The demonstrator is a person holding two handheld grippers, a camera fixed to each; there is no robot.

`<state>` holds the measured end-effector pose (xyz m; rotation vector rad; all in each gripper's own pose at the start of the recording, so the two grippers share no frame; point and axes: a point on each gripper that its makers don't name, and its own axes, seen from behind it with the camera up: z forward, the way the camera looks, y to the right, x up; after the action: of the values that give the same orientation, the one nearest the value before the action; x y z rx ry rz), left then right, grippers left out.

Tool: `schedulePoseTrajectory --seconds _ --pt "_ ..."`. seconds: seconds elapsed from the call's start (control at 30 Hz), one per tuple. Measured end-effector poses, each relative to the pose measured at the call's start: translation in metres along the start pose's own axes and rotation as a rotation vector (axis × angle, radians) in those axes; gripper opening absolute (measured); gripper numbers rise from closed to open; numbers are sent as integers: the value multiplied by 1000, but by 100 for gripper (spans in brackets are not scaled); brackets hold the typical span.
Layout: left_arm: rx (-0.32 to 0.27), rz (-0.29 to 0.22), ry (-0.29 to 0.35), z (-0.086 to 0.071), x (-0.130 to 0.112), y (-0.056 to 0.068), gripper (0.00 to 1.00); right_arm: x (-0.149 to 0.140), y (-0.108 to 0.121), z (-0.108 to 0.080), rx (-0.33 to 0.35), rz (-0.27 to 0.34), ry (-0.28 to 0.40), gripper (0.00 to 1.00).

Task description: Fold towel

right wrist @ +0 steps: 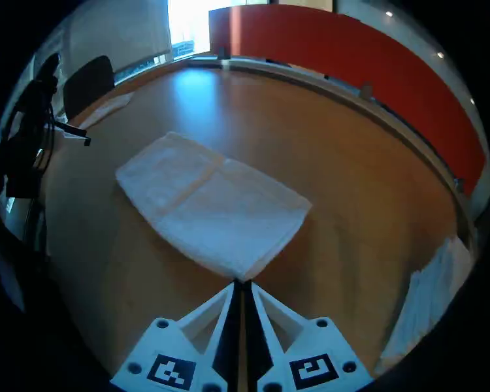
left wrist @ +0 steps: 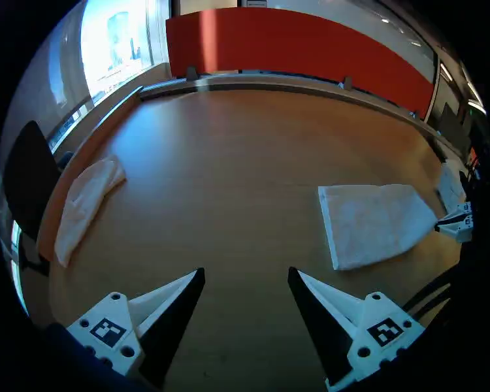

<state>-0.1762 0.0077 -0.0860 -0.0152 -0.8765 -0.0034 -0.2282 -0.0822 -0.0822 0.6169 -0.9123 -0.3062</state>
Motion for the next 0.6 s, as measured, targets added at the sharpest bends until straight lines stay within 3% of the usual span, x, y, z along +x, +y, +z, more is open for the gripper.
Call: schedulePoseTrajectory --seconds 0.6 --pt "-6 14 10 2 8 6 94 63 19 -54 -47 -76 120 10"
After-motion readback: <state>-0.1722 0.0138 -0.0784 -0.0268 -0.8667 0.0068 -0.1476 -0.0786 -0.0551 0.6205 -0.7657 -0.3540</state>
